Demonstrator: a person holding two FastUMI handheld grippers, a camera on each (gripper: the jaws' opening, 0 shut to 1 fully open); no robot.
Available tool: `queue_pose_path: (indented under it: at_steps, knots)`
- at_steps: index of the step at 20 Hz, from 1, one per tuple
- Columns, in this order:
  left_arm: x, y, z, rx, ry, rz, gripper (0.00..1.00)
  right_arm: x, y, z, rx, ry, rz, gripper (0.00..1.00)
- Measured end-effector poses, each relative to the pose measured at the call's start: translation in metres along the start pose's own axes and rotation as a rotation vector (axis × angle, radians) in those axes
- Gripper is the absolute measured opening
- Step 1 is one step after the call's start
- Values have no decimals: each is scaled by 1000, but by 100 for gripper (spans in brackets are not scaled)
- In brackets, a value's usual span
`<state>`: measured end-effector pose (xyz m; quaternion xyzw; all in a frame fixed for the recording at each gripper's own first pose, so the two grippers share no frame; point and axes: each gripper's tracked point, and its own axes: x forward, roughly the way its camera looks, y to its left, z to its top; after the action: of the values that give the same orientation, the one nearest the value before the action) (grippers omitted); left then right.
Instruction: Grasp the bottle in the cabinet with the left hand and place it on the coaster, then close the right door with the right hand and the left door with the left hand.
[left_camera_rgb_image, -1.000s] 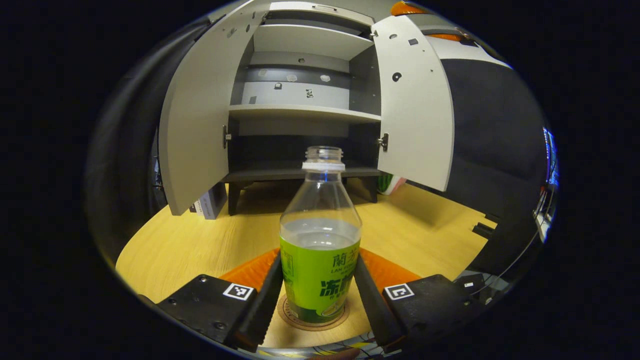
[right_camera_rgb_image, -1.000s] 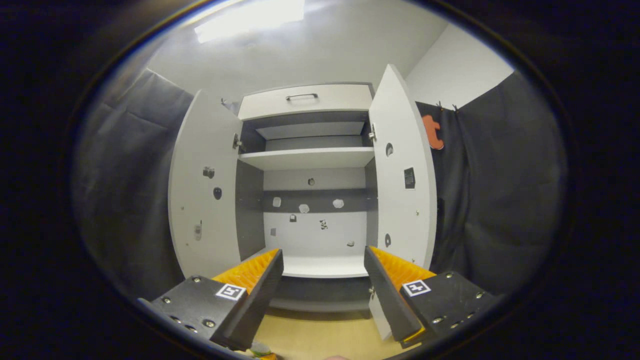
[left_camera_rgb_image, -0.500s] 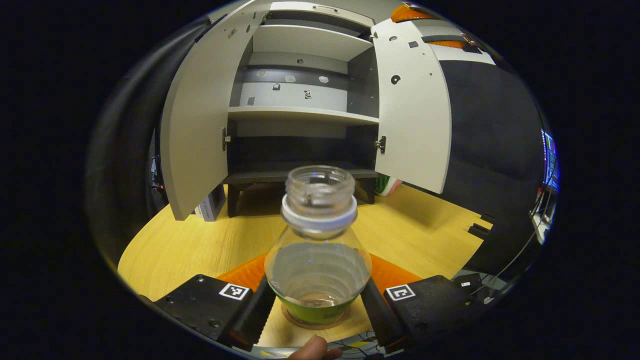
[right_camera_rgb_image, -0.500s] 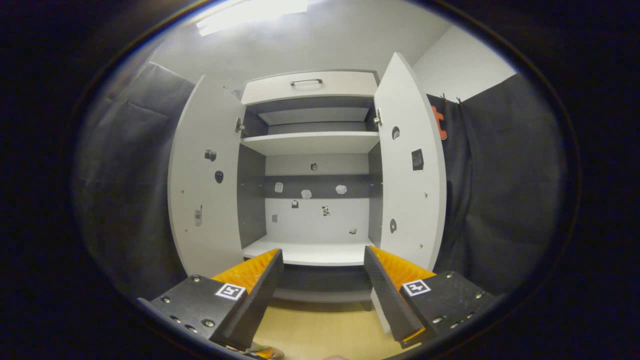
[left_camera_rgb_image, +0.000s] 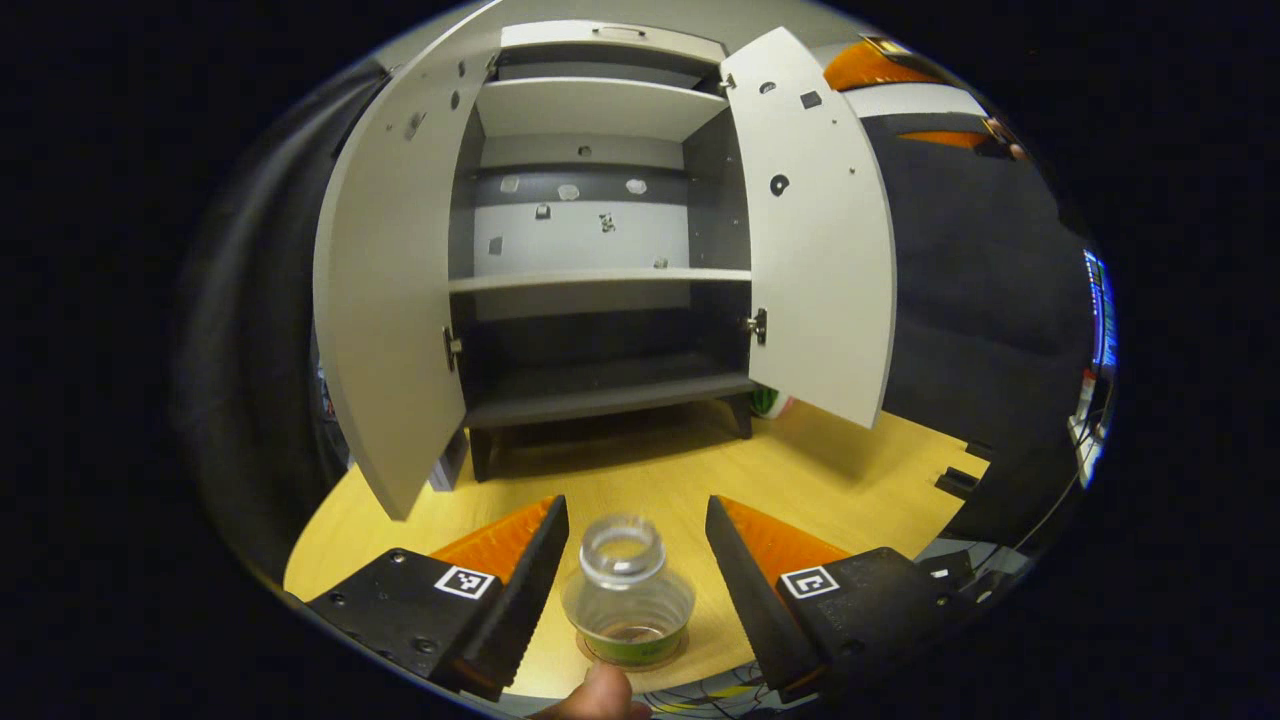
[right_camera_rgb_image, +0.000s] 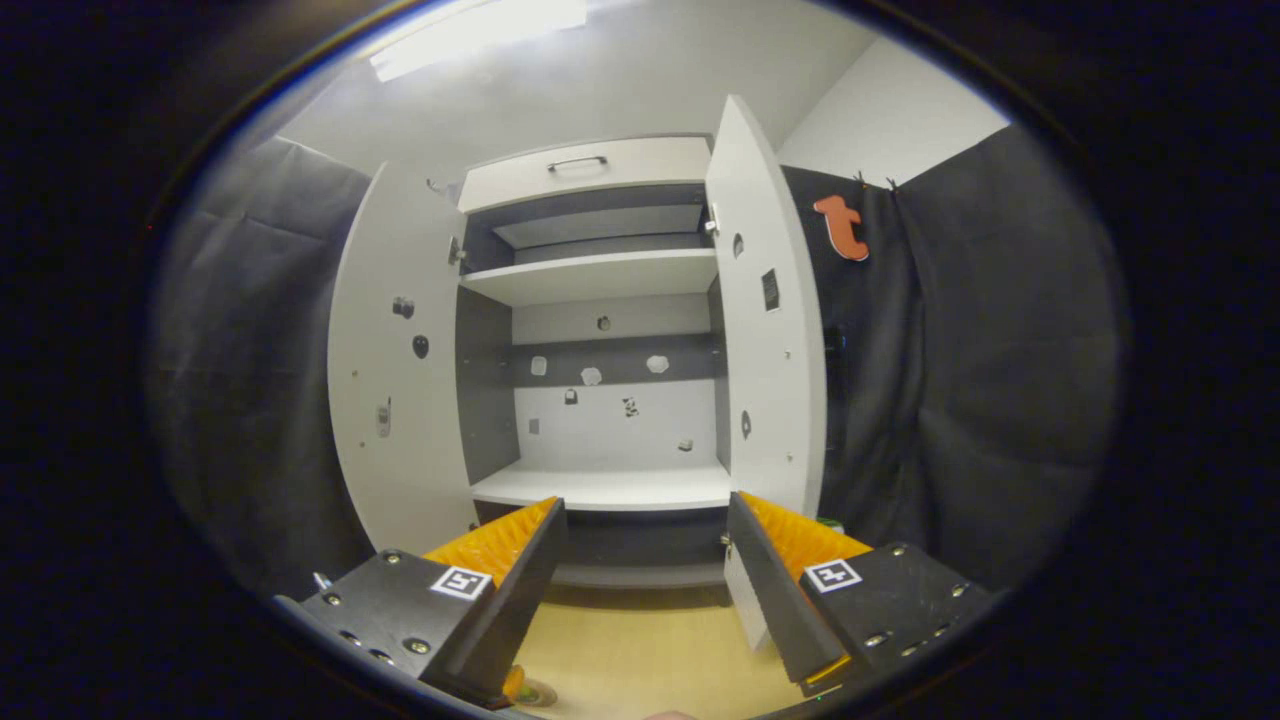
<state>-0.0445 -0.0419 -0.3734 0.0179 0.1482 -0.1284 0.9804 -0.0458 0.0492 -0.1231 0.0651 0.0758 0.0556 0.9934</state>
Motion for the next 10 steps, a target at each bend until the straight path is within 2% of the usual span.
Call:
queue_pose_path:
  at_steps: [3, 8, 10]
  knots:
    - [-10, -7, 46, 8, -39, 10, 96, -7, -36, 9, 20, -36, -32, 98]
    - [-24, -8, 113, 80, -71, 38, 98, -13, -99, 18, 19, -71, -103, 98]
    - [-28, -20, 137, 84, -91, 10, 98, -16, -130, 22, -3, -83, -142, 98]
